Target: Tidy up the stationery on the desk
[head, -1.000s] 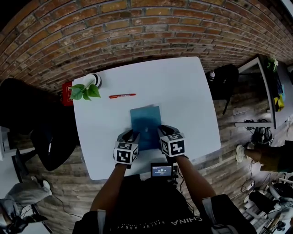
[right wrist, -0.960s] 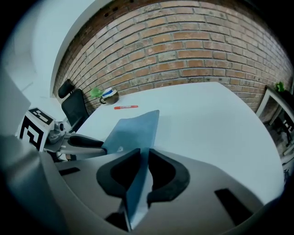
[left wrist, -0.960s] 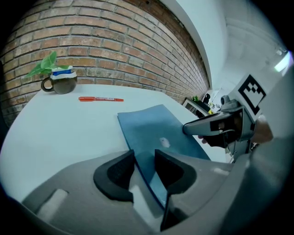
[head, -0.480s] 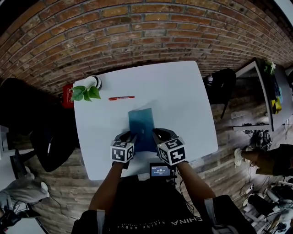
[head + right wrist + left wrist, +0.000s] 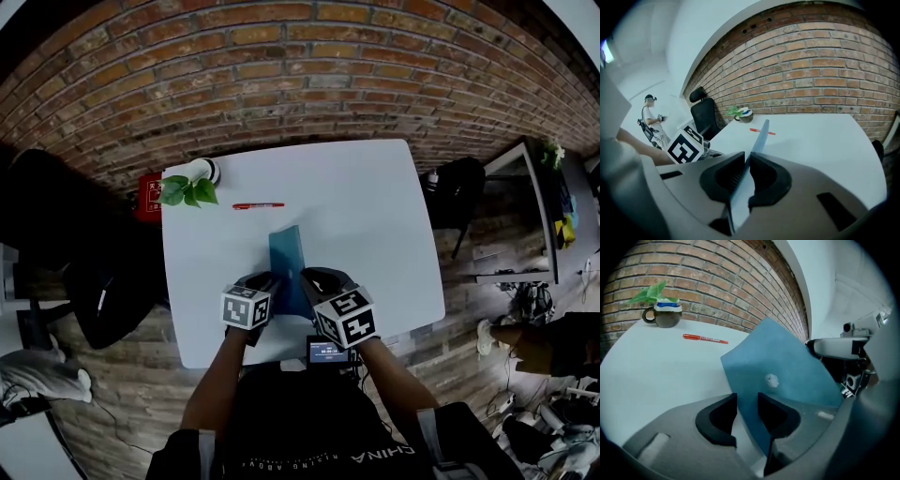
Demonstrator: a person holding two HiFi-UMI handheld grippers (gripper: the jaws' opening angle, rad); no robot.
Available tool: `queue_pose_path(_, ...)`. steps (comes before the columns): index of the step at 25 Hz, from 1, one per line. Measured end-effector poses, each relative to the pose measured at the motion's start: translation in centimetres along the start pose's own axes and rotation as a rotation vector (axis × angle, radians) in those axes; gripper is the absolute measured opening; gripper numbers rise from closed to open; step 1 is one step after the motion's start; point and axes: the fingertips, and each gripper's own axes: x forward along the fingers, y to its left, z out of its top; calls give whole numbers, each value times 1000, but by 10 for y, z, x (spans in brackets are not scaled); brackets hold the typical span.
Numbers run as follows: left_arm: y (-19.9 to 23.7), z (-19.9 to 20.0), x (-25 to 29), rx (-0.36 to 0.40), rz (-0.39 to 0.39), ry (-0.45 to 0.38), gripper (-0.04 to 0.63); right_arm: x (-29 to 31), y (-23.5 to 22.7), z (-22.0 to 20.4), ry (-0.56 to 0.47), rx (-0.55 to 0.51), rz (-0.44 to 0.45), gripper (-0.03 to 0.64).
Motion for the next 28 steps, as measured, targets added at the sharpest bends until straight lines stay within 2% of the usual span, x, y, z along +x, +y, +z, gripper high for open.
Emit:
queue_pose_path(5,-1,3,-10,-34,-41,-31,146,3,14,9,-11,-23,31,46)
queue_pose_path(14,-45,35,-59,-76,-242,-145,146,11,33,19,-12,-45,78,45)
queue_pose_path(18,-56,37,-74,-74,-258,-154,146,14,39,22,-11,-53,95,46)
queue_pose_path(22,-67,40,-87,-112,-318,-163,150,15,42,22,-11,-59,106,45)
queue_pose_path(25,-79,40,-92,-95,-345,-133,163,16,45,22,-7,-64,114,44)
queue_pose_path(28,-87,39,-89,-76,-334,-86,166,17,47,24,-4,-68,126,43)
